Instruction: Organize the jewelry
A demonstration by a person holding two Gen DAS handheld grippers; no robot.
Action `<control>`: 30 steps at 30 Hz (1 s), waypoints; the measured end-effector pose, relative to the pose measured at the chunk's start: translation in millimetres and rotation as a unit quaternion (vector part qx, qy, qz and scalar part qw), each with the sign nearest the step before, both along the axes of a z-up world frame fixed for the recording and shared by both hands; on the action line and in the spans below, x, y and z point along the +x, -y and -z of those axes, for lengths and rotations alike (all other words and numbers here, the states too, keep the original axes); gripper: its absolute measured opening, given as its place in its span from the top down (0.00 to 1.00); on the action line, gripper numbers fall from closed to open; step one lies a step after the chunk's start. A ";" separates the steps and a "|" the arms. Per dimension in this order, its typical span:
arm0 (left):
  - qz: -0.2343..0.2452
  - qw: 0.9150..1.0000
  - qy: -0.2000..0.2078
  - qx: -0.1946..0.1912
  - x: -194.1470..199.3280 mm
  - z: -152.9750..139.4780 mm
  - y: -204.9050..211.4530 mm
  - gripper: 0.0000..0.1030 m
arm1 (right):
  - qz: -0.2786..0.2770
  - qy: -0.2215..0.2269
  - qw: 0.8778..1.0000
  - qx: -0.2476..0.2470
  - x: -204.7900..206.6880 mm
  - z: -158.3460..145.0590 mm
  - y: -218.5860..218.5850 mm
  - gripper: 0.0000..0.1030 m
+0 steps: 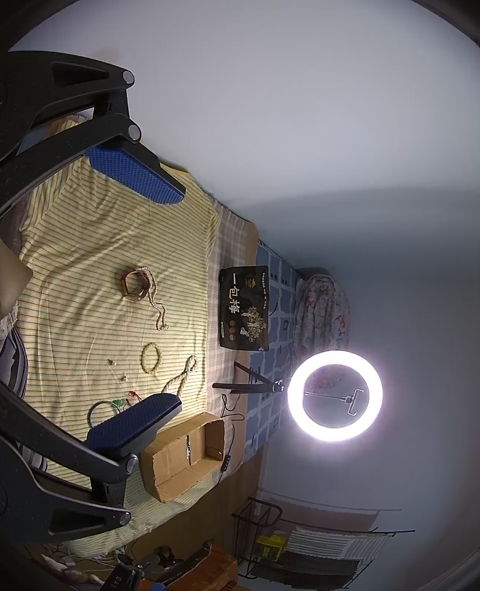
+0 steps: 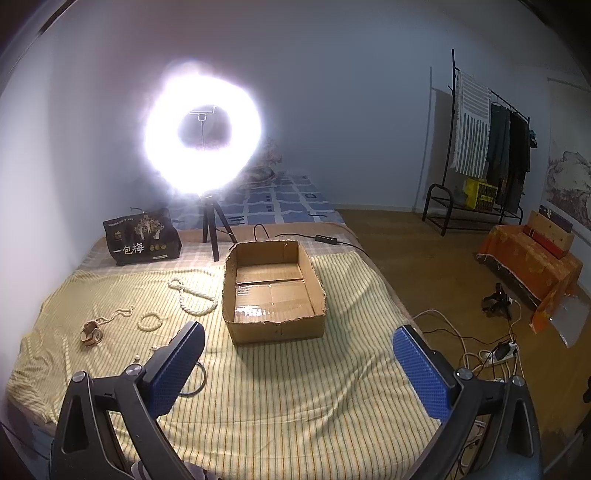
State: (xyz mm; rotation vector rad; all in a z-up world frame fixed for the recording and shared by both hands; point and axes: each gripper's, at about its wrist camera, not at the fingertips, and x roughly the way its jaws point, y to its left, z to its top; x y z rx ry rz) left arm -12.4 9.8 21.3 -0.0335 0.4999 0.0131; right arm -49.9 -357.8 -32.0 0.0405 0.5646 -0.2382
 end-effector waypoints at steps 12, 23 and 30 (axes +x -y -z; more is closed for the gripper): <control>0.004 1.000 -0.002 0.002 2.5 -1.6 3.1 0.00 | -0.001 -0.009 1.000 0.008 3.4 2.8 1.8 0.00; 0.006 1.000 -0.002 0.004 3.1 -1.4 8.9 0.00 | 0.004 -0.010 1.000 0.008 3.7 3.5 4.3 0.00; 0.007 1.000 -0.001 0.003 3.9 -1.6 8.9 0.00 | 0.000 -0.015 1.000 0.003 5.1 5.5 2.6 0.00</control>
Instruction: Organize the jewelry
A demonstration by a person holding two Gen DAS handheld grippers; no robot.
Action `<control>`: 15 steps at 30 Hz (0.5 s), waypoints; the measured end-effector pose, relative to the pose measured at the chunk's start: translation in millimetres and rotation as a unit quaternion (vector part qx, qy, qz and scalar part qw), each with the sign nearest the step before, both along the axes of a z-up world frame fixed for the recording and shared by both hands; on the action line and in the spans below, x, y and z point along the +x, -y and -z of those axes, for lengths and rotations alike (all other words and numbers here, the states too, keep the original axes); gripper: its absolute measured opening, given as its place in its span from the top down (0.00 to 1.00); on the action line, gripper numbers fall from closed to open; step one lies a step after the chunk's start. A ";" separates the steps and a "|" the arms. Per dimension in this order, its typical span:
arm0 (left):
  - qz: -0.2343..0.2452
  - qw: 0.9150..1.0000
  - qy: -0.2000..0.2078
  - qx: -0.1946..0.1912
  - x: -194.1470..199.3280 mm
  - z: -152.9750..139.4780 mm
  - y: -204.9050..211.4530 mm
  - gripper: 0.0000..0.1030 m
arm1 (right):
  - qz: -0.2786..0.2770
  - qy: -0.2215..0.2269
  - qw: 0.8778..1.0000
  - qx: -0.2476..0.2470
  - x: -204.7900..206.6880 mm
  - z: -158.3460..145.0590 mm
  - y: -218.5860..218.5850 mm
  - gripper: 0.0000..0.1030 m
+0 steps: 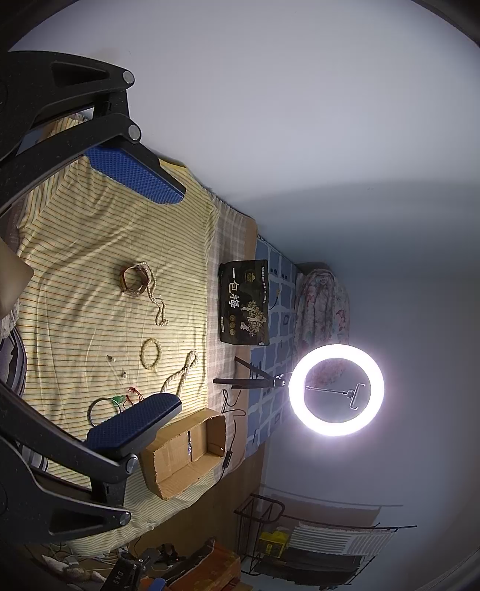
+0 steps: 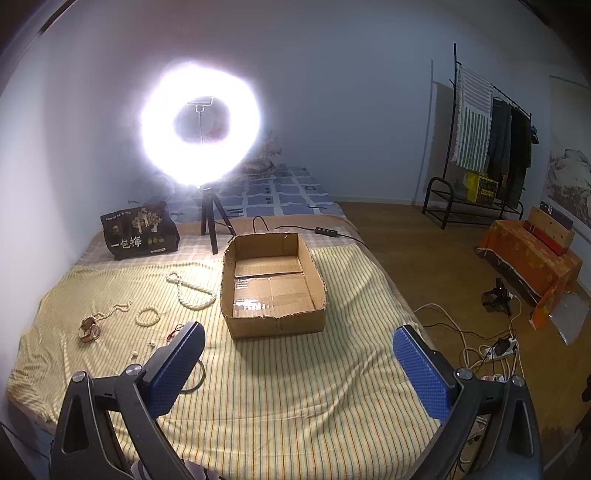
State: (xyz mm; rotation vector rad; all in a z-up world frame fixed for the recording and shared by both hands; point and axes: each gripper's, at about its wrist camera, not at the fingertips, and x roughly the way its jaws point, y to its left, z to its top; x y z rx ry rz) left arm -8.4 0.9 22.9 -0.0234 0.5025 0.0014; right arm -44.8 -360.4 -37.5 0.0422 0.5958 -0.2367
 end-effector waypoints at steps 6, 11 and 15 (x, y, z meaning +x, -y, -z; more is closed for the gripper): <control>0.000 1.000 -0.002 0.001 0.5 0.2 0.1 0.00 | -0.006 -0.003 1.000 -0.002 1.8 0.4 -2.8 0.00; 0.002 1.000 -0.005 0.001 3.0 1.3 -1.3 0.00 | -0.008 -0.004 1.000 -0.003 1.8 0.2 -4.6 0.00; 0.002 1.000 -0.004 0.001 2.7 1.8 -1.8 0.00 | -0.010 -0.005 1.000 -0.005 2.3 0.9 -6.9 0.00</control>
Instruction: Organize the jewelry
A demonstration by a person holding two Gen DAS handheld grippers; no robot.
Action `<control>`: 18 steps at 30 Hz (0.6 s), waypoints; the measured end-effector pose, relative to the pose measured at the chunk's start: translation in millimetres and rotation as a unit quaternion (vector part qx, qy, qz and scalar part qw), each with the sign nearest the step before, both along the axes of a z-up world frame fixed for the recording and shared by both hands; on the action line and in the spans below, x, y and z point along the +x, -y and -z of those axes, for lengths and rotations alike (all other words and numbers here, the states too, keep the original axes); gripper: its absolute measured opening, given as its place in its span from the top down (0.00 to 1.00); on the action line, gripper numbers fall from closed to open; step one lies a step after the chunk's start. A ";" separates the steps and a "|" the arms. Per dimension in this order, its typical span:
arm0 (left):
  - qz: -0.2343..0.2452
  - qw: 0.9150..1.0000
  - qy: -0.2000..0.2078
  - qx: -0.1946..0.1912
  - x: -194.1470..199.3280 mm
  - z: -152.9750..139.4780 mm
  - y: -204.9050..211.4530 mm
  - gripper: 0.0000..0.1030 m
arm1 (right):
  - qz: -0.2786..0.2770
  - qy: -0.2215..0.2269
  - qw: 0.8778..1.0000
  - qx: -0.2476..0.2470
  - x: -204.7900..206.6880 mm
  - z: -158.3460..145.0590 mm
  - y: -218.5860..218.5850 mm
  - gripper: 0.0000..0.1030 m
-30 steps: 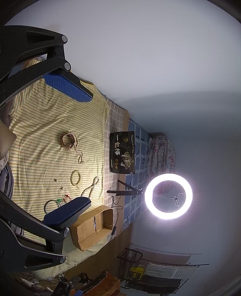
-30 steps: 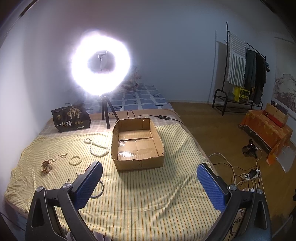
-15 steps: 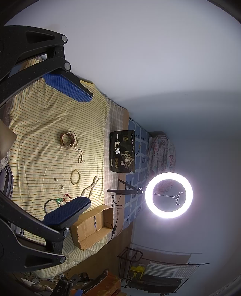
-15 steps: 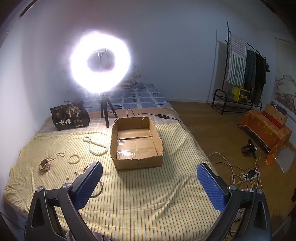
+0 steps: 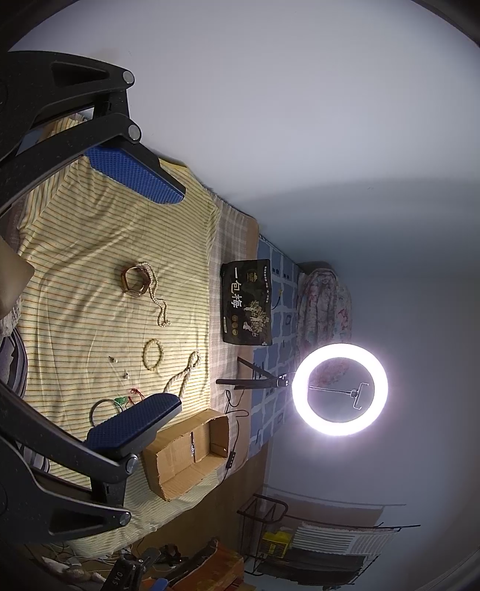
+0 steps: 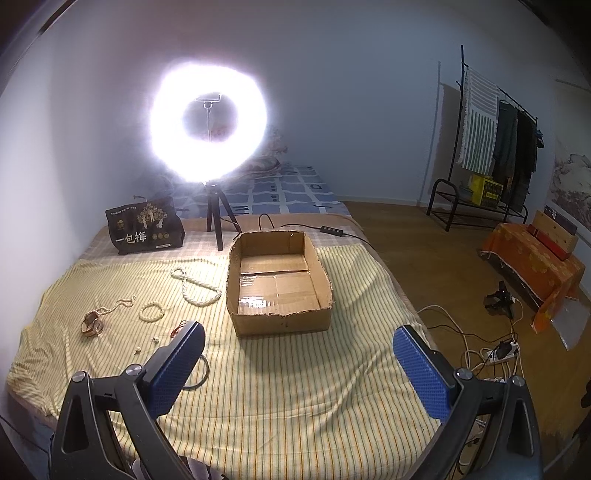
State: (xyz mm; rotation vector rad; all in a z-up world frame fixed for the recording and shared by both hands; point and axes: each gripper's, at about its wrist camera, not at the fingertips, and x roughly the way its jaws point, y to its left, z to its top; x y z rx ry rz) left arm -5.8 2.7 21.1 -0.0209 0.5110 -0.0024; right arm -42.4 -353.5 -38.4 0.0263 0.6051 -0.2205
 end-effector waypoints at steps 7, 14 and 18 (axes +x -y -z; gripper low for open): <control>0.001 1.000 -0.004 0.000 1.5 4.4 -0.2 0.00 | -0.003 -0.005 1.000 -0.006 5.4 2.1 -3.3 0.00; 0.003 1.000 -0.014 0.000 7.8 14.7 -0.2 0.00 | -0.003 -0.011 1.000 -0.008 9.4 6.8 -4.3 0.00; 0.002 1.000 -0.024 -0.002 13.3 22.4 -2.4 0.00 | -0.004 -0.016 1.000 -0.012 13.3 11.3 -5.3 0.00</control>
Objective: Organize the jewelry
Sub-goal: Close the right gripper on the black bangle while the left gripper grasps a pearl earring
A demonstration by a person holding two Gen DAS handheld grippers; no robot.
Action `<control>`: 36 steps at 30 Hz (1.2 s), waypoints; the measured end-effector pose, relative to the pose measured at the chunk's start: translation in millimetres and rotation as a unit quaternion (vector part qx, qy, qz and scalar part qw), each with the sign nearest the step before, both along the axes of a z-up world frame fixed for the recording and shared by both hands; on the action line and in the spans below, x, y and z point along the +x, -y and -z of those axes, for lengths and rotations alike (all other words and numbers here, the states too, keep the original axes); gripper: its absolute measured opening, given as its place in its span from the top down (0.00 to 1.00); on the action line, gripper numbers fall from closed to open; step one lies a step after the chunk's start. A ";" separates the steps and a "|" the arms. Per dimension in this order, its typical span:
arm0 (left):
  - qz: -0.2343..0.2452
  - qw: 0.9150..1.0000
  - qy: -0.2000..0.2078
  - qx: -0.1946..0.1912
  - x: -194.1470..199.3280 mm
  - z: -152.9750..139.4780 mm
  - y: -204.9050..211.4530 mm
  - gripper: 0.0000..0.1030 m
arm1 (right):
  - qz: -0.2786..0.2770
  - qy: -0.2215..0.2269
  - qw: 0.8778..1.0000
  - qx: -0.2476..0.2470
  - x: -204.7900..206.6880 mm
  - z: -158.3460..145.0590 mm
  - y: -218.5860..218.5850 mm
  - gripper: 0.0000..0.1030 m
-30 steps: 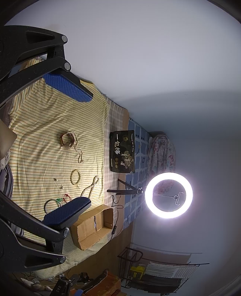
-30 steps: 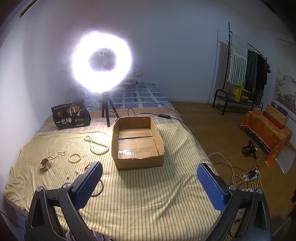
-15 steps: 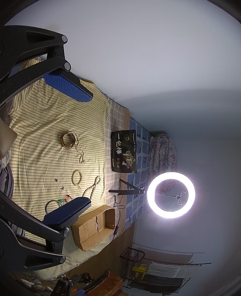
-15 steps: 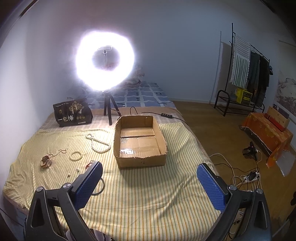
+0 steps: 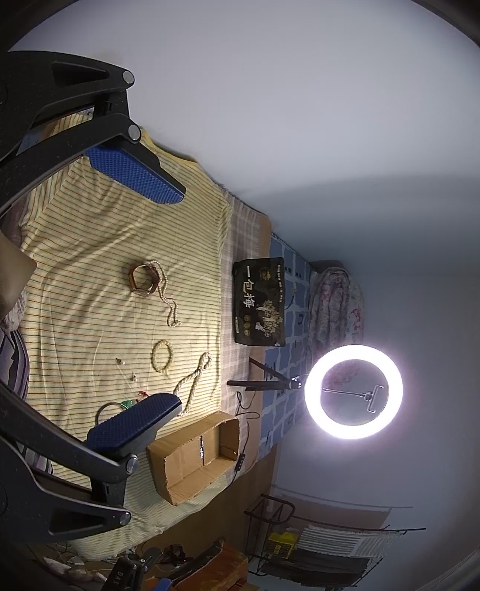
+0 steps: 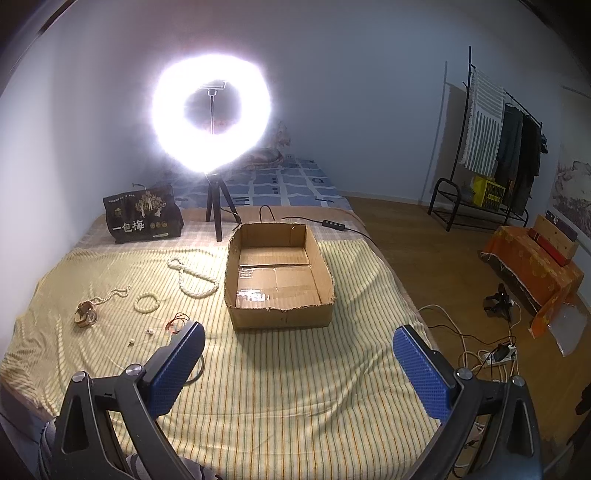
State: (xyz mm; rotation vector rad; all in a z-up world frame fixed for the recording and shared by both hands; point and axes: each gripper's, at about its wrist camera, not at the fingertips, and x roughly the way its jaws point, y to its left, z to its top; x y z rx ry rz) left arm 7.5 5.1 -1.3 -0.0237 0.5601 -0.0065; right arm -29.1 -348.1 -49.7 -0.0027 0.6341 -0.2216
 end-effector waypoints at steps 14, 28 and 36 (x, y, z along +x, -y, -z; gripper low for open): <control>-0.023 0.995 -0.099 -0.007 48.4 60.8 -38.0 0.00 | -0.058 -0.044 0.997 -0.006 39.0 37.9 -4.6 0.00; 0.009 0.987 -0.157 -0.033 84.0 123.6 -55.3 0.11 | -0.168 -0.132 0.977 0.001 93.1 100.0 -33.7 0.08; 0.025 0.976 -0.203 -0.075 115.1 155.9 -55.8 0.37 | -0.187 -0.172 0.967 0.036 119.9 130.6 -34.9 0.25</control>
